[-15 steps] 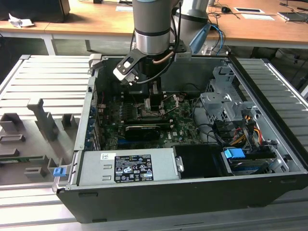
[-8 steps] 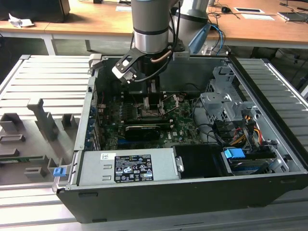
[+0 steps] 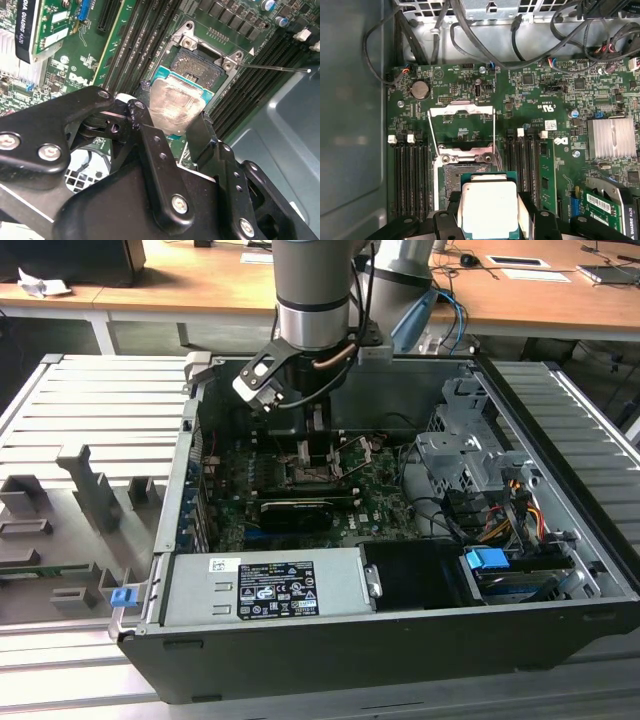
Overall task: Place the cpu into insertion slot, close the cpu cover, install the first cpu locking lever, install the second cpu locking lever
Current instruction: 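Place the cpu into insertion slot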
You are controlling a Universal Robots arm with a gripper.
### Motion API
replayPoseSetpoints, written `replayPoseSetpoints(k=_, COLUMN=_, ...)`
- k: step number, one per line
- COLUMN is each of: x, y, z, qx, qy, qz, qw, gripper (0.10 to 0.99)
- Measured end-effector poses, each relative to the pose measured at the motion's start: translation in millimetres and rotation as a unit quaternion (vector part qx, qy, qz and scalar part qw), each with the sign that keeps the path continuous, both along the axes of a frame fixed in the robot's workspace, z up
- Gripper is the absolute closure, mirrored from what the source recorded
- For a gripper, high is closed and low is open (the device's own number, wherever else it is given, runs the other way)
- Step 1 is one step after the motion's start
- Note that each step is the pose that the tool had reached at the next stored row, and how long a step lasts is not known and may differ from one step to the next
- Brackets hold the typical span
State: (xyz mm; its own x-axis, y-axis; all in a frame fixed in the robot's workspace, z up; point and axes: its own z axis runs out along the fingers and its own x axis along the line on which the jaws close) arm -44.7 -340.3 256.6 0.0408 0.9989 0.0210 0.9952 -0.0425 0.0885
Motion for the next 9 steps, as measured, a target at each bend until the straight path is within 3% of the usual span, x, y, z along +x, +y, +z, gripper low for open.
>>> replayPoseSetpoints(k=9, x=-0.1, y=1.7, z=-1.2, qx=0.0, qy=0.0, qz=0.0, qw=1.0, gripper=0.557)
